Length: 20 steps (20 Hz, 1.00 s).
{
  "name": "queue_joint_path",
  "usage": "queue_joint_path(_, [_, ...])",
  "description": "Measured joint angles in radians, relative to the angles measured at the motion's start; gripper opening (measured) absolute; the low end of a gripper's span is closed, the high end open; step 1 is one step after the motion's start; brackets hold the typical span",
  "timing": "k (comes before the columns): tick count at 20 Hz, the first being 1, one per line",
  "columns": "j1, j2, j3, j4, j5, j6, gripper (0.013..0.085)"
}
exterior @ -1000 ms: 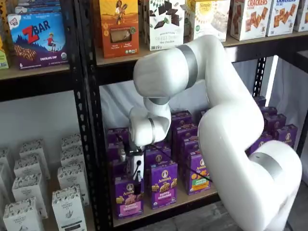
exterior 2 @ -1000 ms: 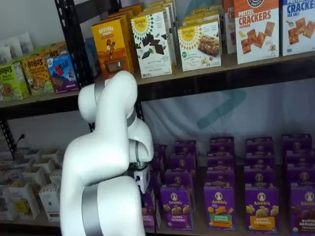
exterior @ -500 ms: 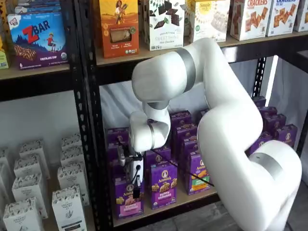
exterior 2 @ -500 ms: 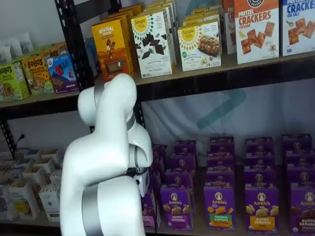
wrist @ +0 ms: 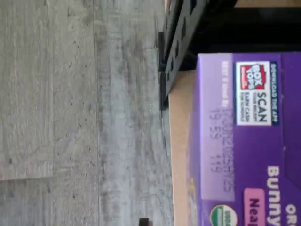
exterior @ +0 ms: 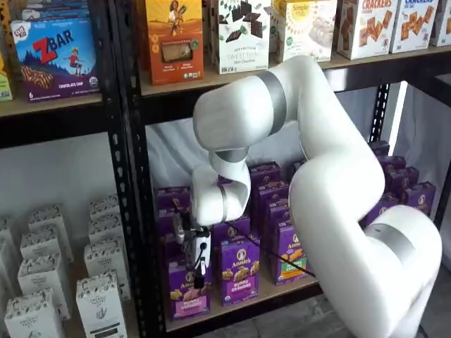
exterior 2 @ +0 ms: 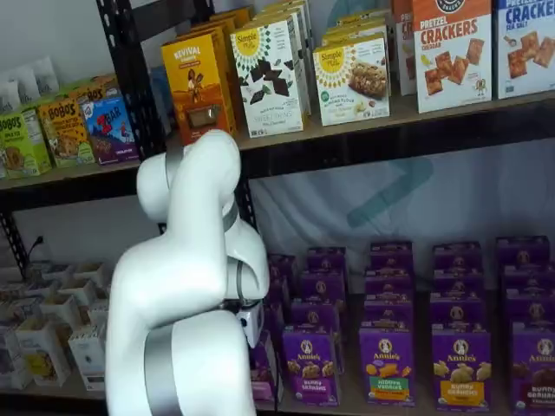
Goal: Pick up the purple box with a pink patch in the middle, on the bottom shelf, the first box from the left
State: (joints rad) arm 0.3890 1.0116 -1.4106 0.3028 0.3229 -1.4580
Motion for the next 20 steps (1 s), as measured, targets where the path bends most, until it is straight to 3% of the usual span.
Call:
queue_joint_path(8, [0.0,0.001,0.003,0.005,-0.007,-0.005,0.065])
queue_joint_path(15, [0.002,-0.004,0.018,0.029,-0.034,-0.028,0.049])
queue_joint_path(20, [0.005,-0.005,0.027,0.042,-0.058,-0.037,0.049])
